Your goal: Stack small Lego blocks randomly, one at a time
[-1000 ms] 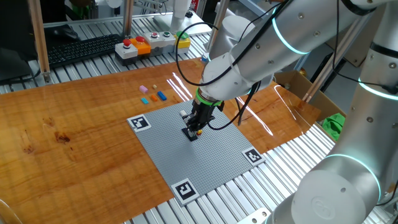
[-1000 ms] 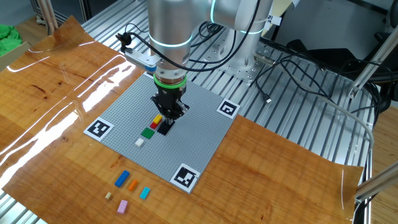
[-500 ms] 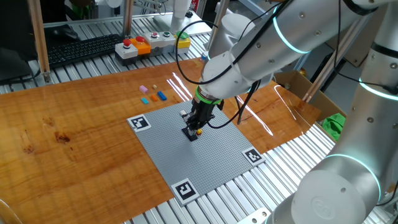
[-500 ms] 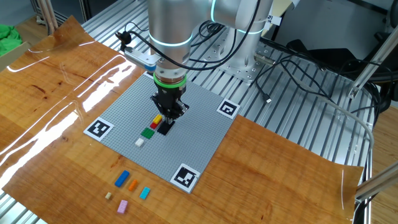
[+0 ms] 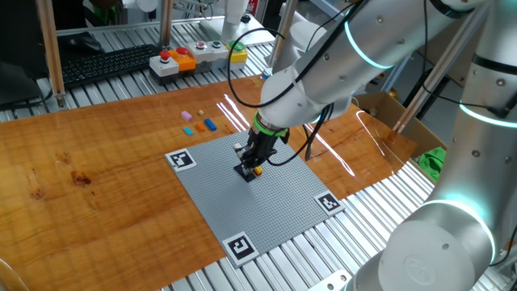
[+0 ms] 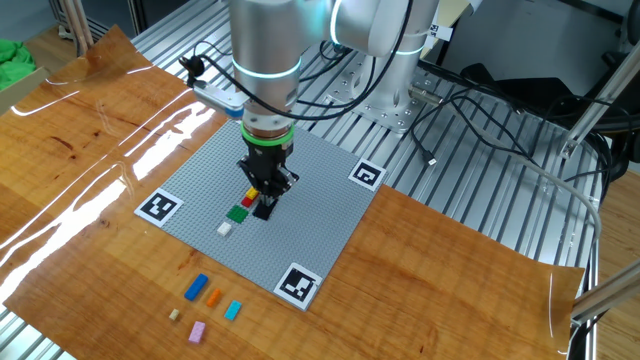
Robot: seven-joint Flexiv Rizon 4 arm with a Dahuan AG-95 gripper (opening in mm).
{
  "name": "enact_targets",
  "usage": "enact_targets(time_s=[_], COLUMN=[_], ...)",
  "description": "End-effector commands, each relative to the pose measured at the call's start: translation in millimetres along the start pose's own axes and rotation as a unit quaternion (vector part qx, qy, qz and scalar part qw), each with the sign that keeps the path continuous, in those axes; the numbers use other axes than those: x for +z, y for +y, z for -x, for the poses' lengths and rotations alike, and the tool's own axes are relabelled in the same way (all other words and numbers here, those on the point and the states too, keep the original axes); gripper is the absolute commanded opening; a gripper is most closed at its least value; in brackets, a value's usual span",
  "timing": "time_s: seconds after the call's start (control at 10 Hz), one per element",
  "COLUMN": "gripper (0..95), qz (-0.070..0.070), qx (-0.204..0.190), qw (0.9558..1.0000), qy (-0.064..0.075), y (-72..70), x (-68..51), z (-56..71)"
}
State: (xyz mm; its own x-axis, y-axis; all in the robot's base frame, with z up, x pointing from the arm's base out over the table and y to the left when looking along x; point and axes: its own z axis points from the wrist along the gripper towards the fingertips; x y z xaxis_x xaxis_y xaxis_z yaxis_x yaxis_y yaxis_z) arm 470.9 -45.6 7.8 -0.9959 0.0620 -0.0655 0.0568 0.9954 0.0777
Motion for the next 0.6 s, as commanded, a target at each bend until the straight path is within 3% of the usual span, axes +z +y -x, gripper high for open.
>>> enact_targets(time_s=[0.1, 0.6], gripper=[0.0, 0.0], qz=[-0.004, -0.009], qx=[-0.001, 0.020], qw=[1.0000, 0.9997], qy=[0.003, -0.004], y=[1.2, -3.1], x=[1.8, 2.0], z=[1.4, -7.9])
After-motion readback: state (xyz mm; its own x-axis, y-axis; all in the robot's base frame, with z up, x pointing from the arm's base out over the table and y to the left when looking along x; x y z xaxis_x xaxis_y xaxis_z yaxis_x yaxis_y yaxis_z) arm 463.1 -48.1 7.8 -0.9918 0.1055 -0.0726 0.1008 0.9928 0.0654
